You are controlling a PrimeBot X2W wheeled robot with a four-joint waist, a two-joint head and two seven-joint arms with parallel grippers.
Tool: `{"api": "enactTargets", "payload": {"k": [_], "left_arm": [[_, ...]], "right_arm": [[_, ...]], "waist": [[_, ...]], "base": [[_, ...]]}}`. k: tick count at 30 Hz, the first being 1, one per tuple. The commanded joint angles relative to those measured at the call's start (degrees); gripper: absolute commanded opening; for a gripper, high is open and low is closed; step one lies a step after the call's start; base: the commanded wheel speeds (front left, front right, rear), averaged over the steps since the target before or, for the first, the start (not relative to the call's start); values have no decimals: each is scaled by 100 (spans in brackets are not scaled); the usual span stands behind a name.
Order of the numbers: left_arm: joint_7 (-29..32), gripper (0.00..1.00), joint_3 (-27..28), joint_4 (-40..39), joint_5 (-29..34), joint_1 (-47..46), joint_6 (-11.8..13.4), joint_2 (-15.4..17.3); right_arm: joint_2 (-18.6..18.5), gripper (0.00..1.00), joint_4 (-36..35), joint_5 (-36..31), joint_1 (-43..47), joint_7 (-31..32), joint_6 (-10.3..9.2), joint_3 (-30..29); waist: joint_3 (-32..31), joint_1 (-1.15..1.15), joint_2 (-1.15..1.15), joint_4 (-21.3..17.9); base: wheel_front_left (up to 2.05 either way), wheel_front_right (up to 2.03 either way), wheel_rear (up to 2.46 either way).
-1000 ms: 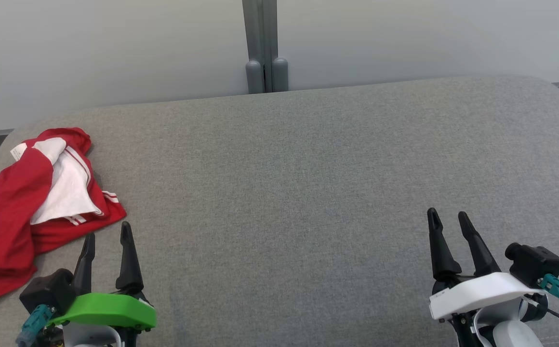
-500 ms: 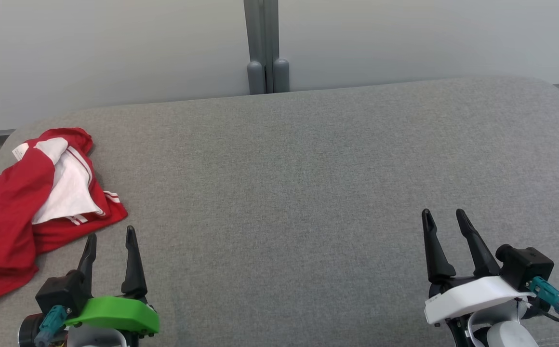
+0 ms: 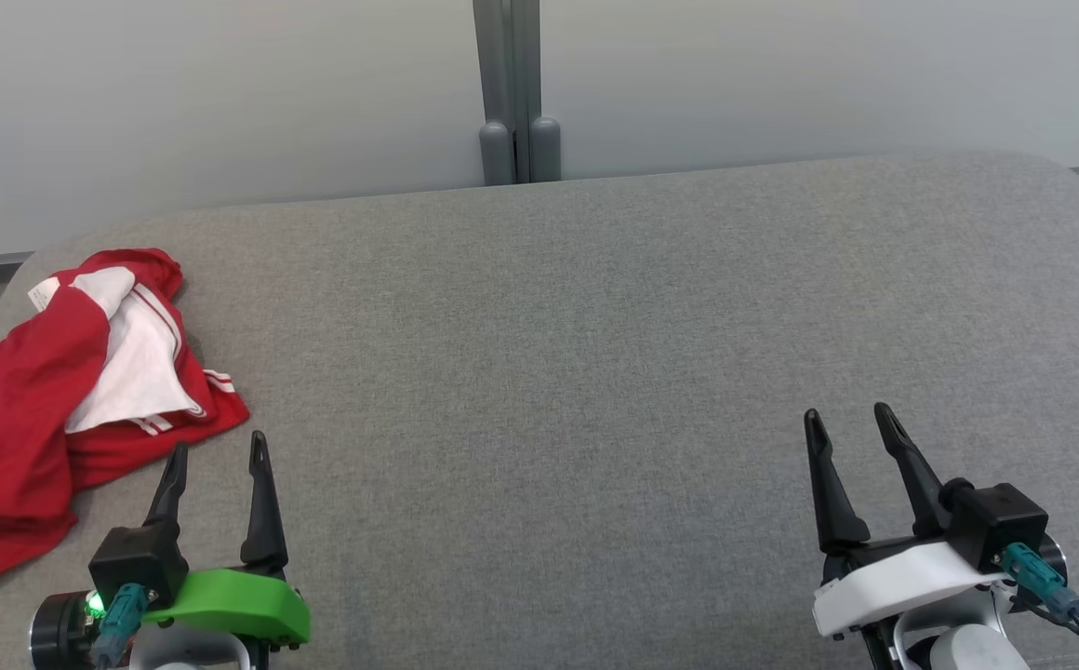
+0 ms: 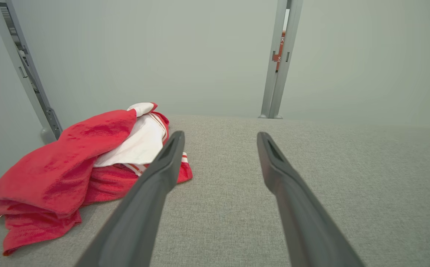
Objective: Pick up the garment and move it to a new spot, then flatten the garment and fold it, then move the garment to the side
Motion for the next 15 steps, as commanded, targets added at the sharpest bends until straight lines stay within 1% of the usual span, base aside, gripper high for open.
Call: {"api": "enactTargets", "payload": {"k": [1,12,15], "left_arm": [[20,100,-21,-67,123,75,36,47],[293,100,-63,-428,433,202,146,61],[402,100,-59,-529,317,233,118,49]], "right_arm": [[-27,100,-19,-141,43,-46,4,12],[-29,100,59,-544,73,-109,4,26],[-29,100,70,-488,83,-38,3,-25]], "waist": [[-1,0,0,4],[-11,0,0,22],[-6,0,0,30]], "base": [[0,0,0],[0,0,0],[0,0,0]]}}
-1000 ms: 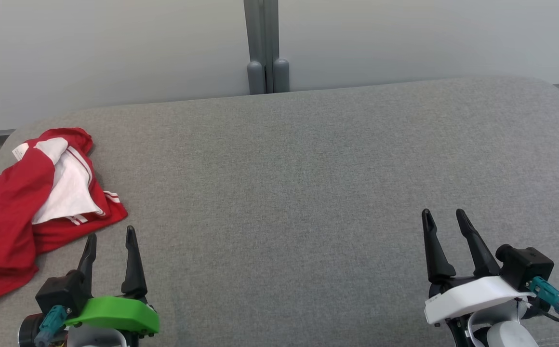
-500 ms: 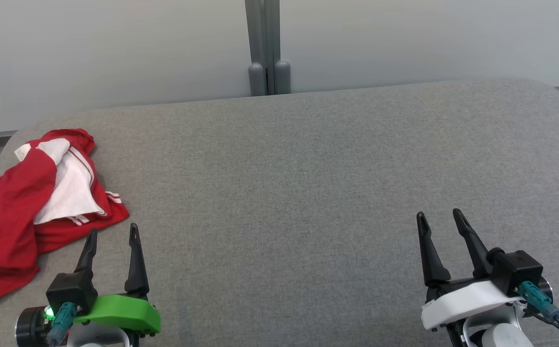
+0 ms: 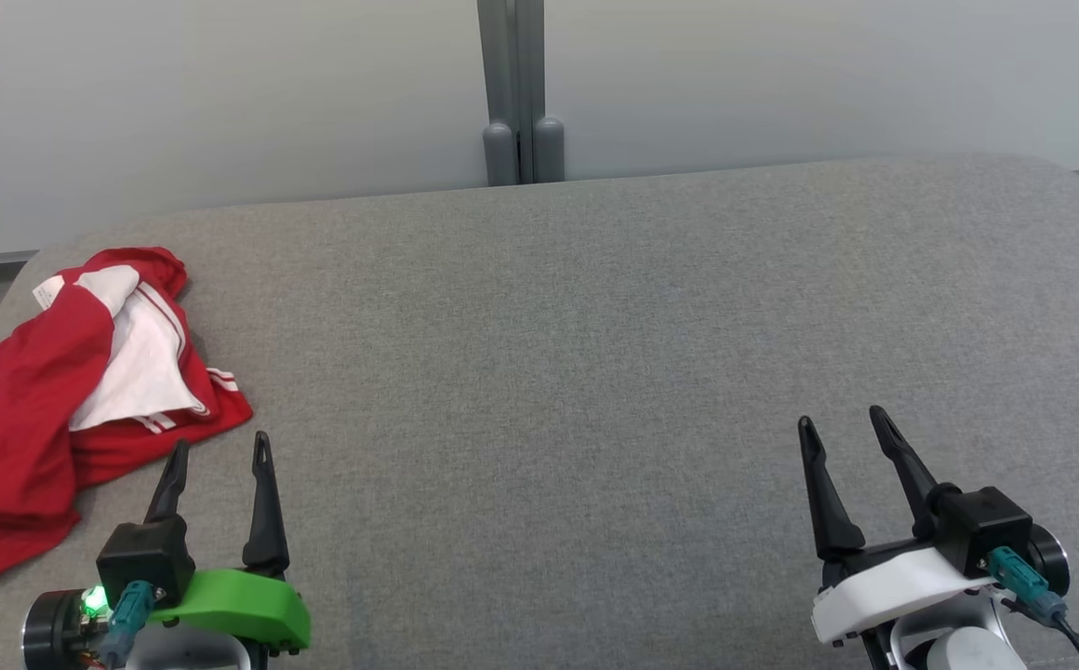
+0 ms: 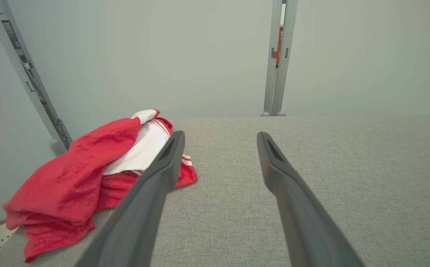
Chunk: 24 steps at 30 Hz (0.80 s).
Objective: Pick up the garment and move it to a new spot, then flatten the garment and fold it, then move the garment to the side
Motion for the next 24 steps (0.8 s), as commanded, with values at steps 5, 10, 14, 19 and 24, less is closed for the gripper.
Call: {"api": "enactTargets", "payload": {"k": [5,10,14,19,24], "left_arm": [[110,100,25,-85,-170,107,-3,1],[155,100,37,-119,-233,123,21,5],[164,100,36,-124,-261,137,34,20],[158,100,27,-119,-297,142,47,43],[126,100,19,-92,-314,140,68,65]], "right_arm": [[-23,100,-24,142,84,110,2,-74],[-22,100,-19,241,84,167,2,-111],[-22,100,-25,330,82,190,2,-121],[-22,100,-19,354,76,200,2,-123],[-22,100,-13,361,73,210,2,-120]], "waist": [[11,0,0,2],[15,0,0,0],[16,0,0,-5],[14,0,0,-7],[10,0,0,0]], "base": [[0,0,0],[0,0,0],[0,0,0],[0,0,0],[0,0,0]]}}
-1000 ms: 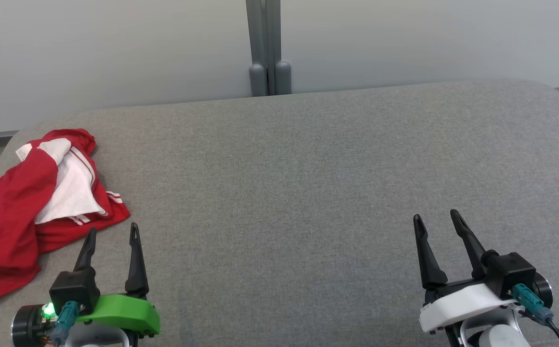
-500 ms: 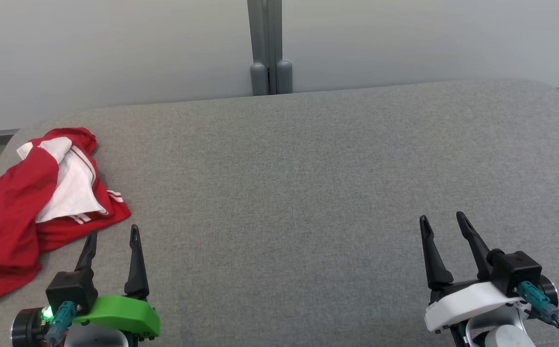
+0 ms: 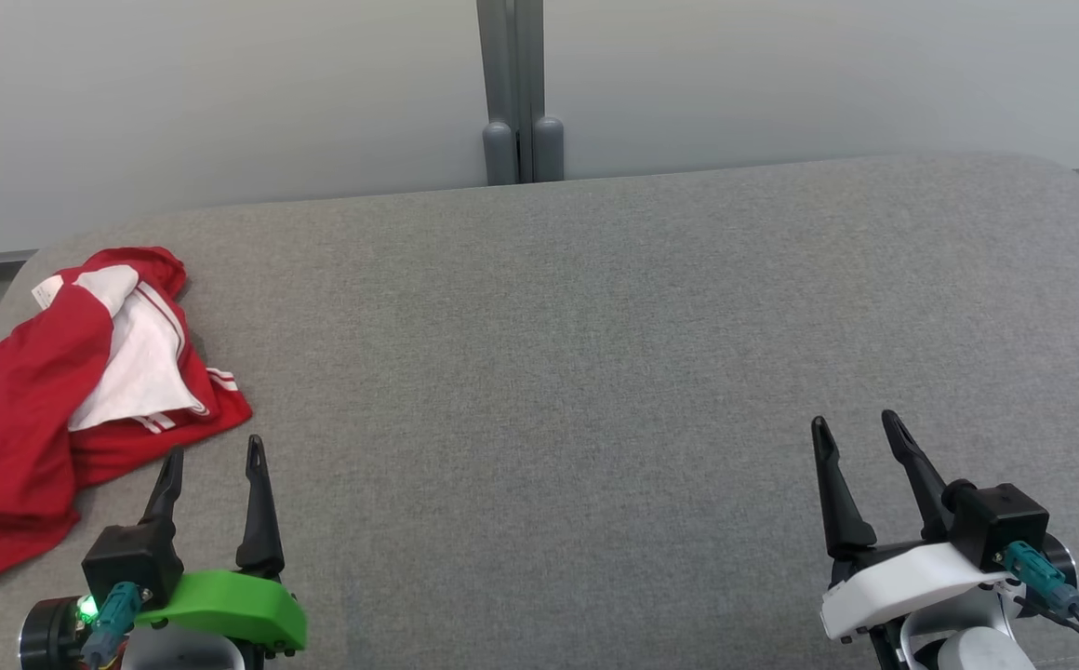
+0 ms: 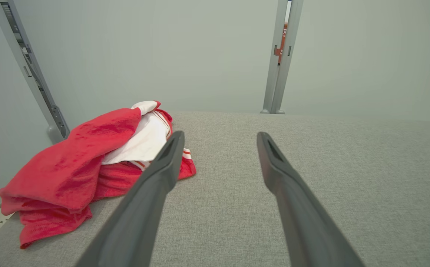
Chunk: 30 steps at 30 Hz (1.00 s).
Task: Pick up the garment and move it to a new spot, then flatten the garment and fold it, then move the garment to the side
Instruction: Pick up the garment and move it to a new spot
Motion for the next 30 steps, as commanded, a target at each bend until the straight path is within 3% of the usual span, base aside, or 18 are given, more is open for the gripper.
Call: {"api": "enactTargets", "payload": {"k": [1,12,30], "left_arm": [[-40,100,2,11,-15,75,31,44],[-152,100,59,46,-95,79,85,121],[-394,100,126,195,-176,99,161,233]], "right_arm": [[-20,100,-2,25,53,3,2,-7],[-20,100,-16,-32,86,-20,2,19],[-19,100,76,39,131,-62,2,116]], "waist": [[1,0,0,9],[4,0,0,321],[-8,0,0,1534]], "base": [[0,0,0],[0,0,0],[0,0,0]]}}
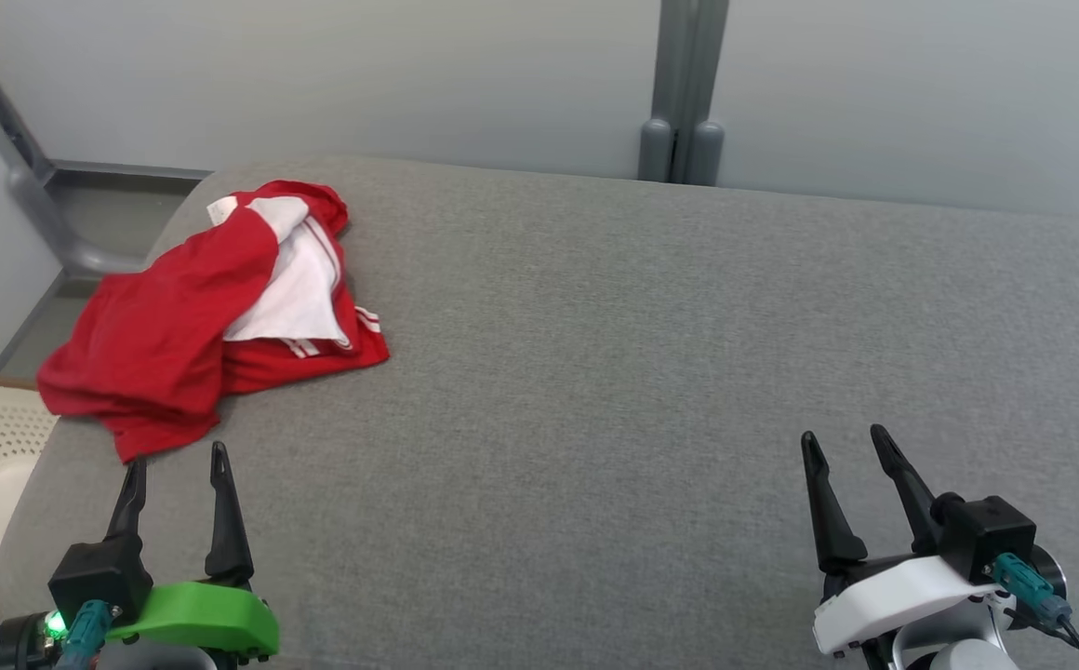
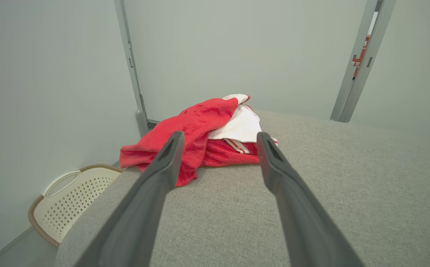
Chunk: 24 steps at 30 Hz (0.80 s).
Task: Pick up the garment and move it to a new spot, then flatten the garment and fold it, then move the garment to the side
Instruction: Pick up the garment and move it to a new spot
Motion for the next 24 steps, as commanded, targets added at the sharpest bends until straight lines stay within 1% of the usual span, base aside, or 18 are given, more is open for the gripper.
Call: {"api": "enactTargets", "payload": {"k": [1,6,13,19,24], "left_arm": [[-30,100,23,30,-35,67,12,52],[-53,100,29,58,-51,76,24,106],[-19,100,44,-49,-59,117,103,152],[-79,100,56,15,-114,145,107,170],[-99,100,32,62,-133,144,137,133]], "right_arm": [[-20,100,15,34,48,-25,2,13],[-21,100,55,77,67,-56,2,28],[-21,100,140,115,11,-107,2,86],[-22,100,171,88,1,-124,2,108],[-21,100,188,63,-26,-112,2,111]], "waist": [[-17,0,0,321],[-29,0,0,685],[17,0,0,1101],[33,0,0,1252],[28,0,0,1297]], "base": [[0,0,0],[0,0,0],[0,0,0],[0,0,0],[0,0,0]]}}
